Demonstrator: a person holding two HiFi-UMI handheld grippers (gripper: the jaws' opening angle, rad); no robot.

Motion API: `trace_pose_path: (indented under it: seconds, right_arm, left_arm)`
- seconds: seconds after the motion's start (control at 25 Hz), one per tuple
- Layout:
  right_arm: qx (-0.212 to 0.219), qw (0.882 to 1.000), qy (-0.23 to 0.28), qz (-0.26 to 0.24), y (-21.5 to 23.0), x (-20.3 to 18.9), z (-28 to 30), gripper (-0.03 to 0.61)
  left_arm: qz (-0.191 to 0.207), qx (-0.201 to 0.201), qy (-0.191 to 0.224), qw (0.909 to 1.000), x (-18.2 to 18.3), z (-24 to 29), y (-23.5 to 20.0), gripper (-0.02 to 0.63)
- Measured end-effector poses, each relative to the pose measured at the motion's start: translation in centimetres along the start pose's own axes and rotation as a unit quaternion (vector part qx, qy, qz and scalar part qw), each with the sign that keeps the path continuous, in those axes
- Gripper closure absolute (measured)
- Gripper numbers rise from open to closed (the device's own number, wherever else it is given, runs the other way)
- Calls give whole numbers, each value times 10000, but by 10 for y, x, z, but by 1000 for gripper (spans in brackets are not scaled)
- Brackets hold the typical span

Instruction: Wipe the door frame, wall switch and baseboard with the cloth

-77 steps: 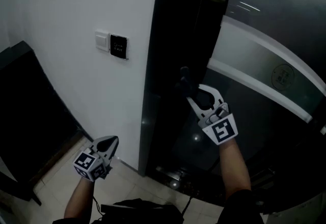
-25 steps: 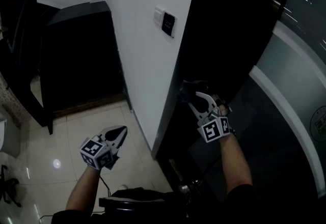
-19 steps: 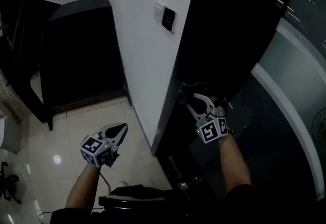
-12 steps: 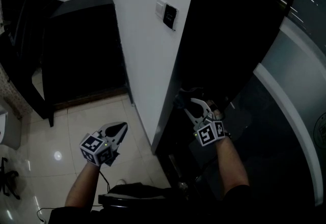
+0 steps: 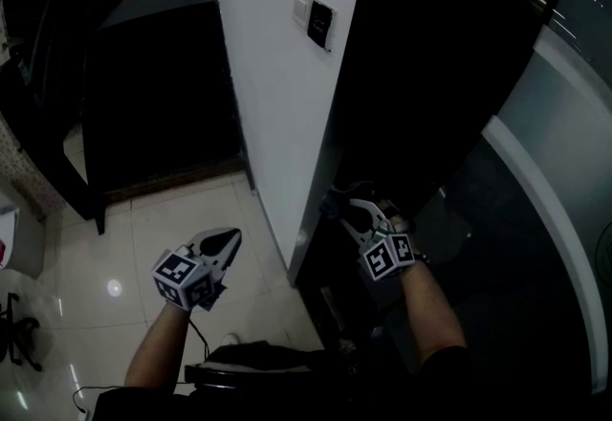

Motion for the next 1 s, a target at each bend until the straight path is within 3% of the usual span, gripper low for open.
trace_pose_path:
  seconds: [0.76,0.88,1.0]
  right_arm:
    - [1194,9904,-687,81,-69,-23,22,494]
    - [1115,9901,-777,343,-68,-11,19,494]
    - [771,9935,-683,483,-62,-6,7,495]
  left_arm:
    - [39,221,67,9997,4,-27,-8,612]
    - [3,166,81,9998,9,-35,-8,612]
    - [-30,13,69,10000,-1,-26,-13,612]
Point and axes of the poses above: the fingertips, and each gripper's own axes: z forward along the fingers, y to its right, x out of its top, the point moved 9 cm from there along -z, backward along the fingers, and after that the axes turned 10 degrees about -x, right-handed, at the moved point
